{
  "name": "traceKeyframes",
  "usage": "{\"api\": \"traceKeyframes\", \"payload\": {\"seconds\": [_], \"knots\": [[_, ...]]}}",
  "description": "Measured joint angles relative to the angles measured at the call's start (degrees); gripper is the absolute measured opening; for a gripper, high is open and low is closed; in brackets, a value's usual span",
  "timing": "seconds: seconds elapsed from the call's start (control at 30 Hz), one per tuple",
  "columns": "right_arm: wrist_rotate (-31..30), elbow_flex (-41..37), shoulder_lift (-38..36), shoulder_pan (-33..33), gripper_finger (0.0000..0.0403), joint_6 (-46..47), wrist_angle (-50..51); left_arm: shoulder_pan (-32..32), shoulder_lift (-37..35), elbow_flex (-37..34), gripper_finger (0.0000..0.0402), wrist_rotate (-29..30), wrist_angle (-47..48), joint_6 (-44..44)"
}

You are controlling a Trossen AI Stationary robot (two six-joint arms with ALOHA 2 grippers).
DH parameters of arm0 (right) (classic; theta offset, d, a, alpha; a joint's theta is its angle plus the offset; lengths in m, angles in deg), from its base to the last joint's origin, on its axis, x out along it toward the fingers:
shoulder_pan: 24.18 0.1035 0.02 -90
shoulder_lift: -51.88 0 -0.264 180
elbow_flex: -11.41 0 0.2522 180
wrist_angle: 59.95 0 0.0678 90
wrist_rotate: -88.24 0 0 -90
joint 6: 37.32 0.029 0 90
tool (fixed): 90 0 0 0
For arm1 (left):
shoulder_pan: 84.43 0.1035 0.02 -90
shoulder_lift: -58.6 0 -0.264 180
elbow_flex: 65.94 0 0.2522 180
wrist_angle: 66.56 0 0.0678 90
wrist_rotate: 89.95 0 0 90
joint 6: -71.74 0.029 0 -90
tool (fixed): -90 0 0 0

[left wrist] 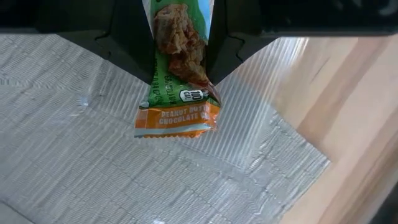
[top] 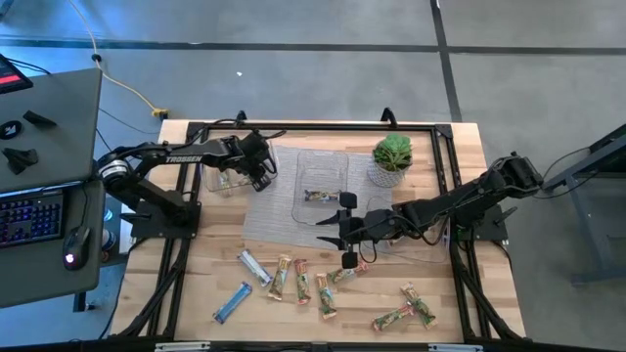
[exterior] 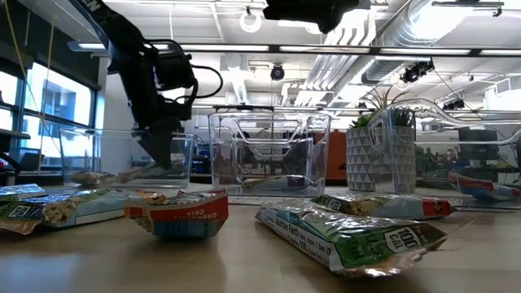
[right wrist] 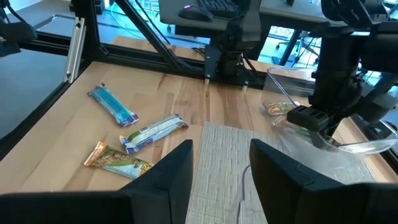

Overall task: Pick and place Granola Bars by type
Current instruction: Put the yellow granola bar into the left transparent bin, then put the blue granola bar into the middle transparent bin

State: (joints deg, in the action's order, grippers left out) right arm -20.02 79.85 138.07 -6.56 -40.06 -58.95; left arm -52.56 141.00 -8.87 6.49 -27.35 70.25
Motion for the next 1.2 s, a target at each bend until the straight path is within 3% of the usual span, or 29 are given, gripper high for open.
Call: {"api": "traceKeyframes", "payload": {"seconds": [0.17,0.47,0.6,0.77,1.0,1.2], "knots": [[0.0,0.0,0.0,0.0,0.0142,1.3,0.0,0.0,0.0,0.0,0.0139,0.1,-0.4,0.0],[0.0,0.0,0.0,0.0,0.0142,1.3,0.0,0.0,0.0,0.6,0.0215,0.9,0.0,1.3],[0.0,0.0,0.0,0.0,0.0142,1.3,0.0,0.0,0.2,5.9,0.0219,0.0,10.8,2.7],[0.0,0.0,0.0,0.0,0.0142,1.2,-0.1,0.0,0.2,17.8,0.0205,-1.3,27.8,3.8],[-0.8,0.0,0.0,0.0,0.0142,1.2,-0.3,0.0,0.1,33.2,0.0191,-14.6,43.9,6.8],[-0.8,0.0,0.0,0.0,0.0142,1.3,-0.4,-1.4,-1.5,36.5,0.0190,-31.5,49.2,9.9]]}}
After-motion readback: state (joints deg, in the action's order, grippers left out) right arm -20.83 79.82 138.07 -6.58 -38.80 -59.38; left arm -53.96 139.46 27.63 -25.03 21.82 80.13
